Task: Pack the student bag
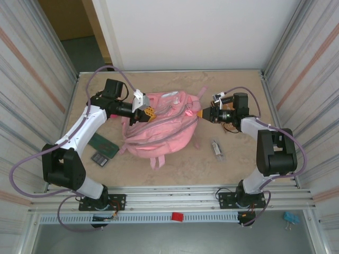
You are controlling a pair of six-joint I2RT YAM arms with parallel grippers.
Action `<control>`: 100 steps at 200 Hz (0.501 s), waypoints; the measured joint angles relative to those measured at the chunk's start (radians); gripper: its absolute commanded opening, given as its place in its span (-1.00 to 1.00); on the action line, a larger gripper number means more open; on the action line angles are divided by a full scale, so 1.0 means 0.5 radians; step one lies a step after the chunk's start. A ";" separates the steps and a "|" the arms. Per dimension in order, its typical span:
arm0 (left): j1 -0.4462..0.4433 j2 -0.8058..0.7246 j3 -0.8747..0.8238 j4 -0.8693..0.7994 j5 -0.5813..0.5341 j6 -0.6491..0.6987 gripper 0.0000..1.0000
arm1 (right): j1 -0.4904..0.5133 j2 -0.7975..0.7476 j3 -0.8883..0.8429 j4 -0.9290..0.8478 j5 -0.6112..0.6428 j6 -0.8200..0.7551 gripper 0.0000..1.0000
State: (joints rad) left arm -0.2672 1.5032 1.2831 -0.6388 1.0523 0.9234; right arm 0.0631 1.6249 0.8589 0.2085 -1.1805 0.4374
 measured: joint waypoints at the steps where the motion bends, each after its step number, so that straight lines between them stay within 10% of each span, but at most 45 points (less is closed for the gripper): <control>1: 0.000 0.000 0.000 0.000 0.000 0.000 -1.00 | 0.000 0.000 0.000 0.001 -0.002 -0.001 -0.32; 100: 0.026 0.000 -0.003 0.152 -0.002 -0.092 -1.00 | -0.005 -0.005 0.000 -0.111 -0.081 0.008 -0.50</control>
State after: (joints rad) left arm -0.2543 1.5032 1.2816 -0.5629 1.0515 0.8776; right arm 0.0605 1.6226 0.8589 0.1528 -1.2209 0.4412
